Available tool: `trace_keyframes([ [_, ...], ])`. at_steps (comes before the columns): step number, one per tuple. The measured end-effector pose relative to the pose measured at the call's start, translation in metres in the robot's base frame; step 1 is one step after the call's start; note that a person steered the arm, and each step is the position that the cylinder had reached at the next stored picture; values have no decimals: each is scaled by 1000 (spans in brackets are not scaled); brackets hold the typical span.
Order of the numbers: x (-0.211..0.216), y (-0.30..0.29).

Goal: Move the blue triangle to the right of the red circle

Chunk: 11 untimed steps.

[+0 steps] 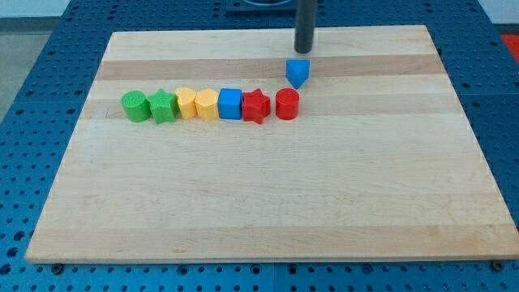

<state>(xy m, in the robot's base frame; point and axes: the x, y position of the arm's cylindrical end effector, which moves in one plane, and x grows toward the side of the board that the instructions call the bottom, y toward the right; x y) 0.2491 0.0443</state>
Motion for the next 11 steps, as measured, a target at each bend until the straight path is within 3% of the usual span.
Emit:
trace_keyframes([
  [5,62,-19],
  [8,72,29],
  [11,89,38],
])
